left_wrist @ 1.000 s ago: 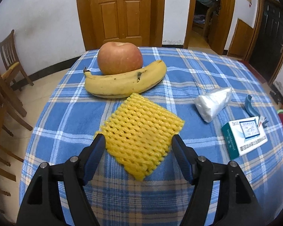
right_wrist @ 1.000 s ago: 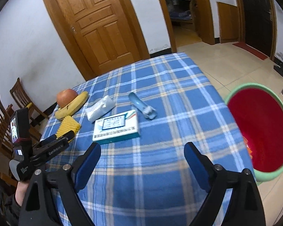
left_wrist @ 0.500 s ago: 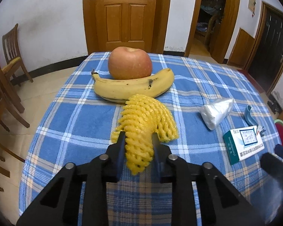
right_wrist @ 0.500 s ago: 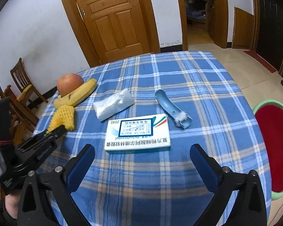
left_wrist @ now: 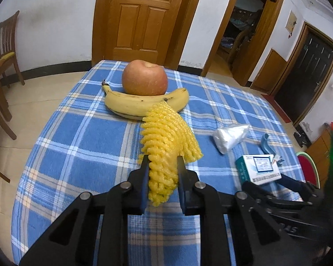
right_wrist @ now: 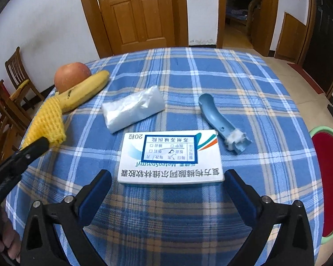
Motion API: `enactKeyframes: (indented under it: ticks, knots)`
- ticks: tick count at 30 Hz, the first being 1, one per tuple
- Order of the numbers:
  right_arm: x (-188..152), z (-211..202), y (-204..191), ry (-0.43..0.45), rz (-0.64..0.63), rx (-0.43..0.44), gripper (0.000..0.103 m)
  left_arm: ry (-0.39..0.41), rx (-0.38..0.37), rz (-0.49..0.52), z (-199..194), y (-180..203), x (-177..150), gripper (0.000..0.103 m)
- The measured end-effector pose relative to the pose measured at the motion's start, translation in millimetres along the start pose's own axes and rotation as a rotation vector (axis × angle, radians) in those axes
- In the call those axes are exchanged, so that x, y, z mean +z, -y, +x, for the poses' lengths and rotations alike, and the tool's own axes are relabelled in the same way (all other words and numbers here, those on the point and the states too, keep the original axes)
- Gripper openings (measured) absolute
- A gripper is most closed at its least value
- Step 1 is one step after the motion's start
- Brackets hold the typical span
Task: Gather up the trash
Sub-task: 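Grasp the yellow foam net with the left tool and lift it, then grasp the white-and-blue medicine box with the right tool while the left tool holds the foam net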
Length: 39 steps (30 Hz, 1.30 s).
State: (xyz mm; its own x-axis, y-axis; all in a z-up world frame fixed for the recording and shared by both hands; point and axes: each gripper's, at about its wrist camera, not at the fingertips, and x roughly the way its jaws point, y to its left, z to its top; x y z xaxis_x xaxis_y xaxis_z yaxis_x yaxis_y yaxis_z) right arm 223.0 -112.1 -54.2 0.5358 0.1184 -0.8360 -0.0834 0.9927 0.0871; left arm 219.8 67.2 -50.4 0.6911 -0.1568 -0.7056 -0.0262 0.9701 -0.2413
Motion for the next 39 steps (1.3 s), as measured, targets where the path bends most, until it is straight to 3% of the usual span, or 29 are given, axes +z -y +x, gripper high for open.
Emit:
enactKeyframes:
  ticks: [2, 3, 11, 23, 39]
  knots:
    - [-1.8, 0.8, -0.4, -0.002, 0.005, -0.003, 0.099, 0.004, -0.008, -0.001, -5.1, 1.1, -1.1, 0.021]
    - [-2.0, 0.4, -1.2, 0.003, 0.004, -0.013, 0.092, 0.008, -0.01, -0.001, -7.9, 1.7, -1.8, 0.021]
    - [-9.0, -11.8, 3.9, 0.017, 0.052, 0.045, 0.091, 0.019, -0.034, 0.0, -23.2, 9.9, -7.1, 0.021]
    - [-30.2, -68.1, 12.5, 0.105, 0.087, 0.111, 0.092, 0.036, -0.071, 0.009, -53.8, 24.9, -20.8, 0.021]
    - [-56.8, -132.7, 38.7, 0.211, 0.116, 0.119, 0.092, 0.074, -0.124, 0.064, -90.0, 55.4, -30.2, 0.021]
